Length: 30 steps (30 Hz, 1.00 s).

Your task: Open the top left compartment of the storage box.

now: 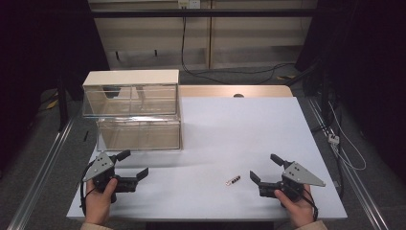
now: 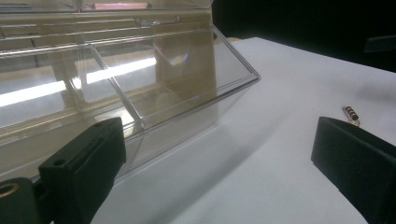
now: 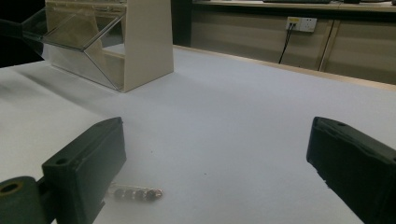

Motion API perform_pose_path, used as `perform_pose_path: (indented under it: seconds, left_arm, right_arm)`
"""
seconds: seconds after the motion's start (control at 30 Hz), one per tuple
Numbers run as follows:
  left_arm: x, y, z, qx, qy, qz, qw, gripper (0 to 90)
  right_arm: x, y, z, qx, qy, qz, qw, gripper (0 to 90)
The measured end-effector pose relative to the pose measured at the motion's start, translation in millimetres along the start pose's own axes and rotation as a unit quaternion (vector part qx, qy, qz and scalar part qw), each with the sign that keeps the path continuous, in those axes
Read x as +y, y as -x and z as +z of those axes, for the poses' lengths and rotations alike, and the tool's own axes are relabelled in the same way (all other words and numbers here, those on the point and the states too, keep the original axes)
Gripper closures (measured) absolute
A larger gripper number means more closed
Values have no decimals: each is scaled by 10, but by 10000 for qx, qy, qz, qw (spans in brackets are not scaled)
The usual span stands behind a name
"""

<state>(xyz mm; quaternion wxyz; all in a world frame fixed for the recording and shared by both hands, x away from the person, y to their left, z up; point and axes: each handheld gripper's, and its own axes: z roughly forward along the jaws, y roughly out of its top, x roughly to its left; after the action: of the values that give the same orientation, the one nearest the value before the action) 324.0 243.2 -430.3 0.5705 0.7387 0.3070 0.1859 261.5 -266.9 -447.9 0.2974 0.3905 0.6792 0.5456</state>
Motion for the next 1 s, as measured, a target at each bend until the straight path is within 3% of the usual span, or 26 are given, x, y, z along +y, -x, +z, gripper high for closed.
perform_pose_path:
  seconds: [0.43, 0.73, 1.0]
  left_arm:
    - [12, 3, 21, 0, -2, -23, 10000, 30]
    - [11, -1, 21, 20, -15, -13, 10000, 30]
    - [11, 2, 19, 24, -25, -2, 10000, 30]
  right_arm:
    - [98, -14, 46, 63, -112, 5, 9999, 37]
    - [301, -144, 243, 351, -264, -164, 9989, 55]
    - [499, -272, 479, 551, -308, -243, 9977, 122]
